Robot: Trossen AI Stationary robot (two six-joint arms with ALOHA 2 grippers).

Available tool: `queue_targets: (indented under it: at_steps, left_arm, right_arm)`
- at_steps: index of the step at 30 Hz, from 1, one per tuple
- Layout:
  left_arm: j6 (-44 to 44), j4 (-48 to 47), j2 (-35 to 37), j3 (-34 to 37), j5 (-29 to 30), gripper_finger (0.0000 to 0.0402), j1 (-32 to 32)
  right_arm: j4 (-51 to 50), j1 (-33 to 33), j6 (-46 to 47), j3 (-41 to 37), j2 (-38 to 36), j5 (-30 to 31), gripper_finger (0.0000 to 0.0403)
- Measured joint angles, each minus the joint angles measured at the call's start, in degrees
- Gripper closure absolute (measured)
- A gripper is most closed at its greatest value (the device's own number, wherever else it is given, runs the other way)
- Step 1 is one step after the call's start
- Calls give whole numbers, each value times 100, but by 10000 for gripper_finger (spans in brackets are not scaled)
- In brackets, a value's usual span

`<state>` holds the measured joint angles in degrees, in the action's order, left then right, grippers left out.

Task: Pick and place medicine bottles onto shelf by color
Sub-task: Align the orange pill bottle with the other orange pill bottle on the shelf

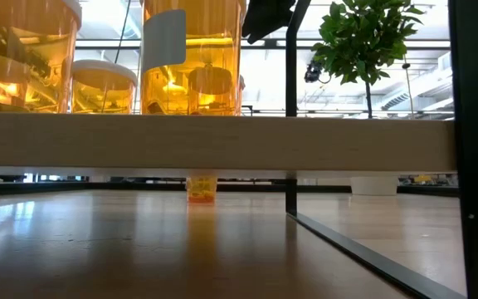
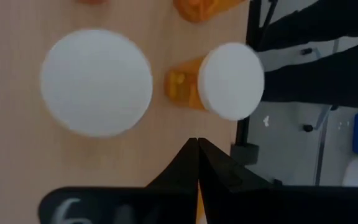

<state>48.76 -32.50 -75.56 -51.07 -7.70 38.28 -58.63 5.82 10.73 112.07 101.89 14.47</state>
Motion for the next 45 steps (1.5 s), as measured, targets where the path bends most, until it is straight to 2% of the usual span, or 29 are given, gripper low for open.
queue_targets:
  at_steps: [11,16,25,31,37,45]
  left_arm:
    - [-148,-1389,624,0,-16,397,-161]
    - [-368,-2031,772,0,52,379,-723]
    - [-1274,-2090,786,0,372,350,-2060]
    - [-1857,-2089,781,-76,515,305,-2852]
    - [-2585,-1577,728,-427,808,245,-3486]
    - [-3324,-897,-46,-758,1068,153,-3997]
  right_arm:
    - [-48,-39,59,0,0,-126,247]
    - [-46,-35,59,0,0,-126,247]
    - [-346,-37,129,0,0,-126,247]
    - [-572,-37,69,0,0,-126,247]
    - [-630,-34,61,0,0,-126,247]
    - [-762,-33,76,4,-355,-27,247]
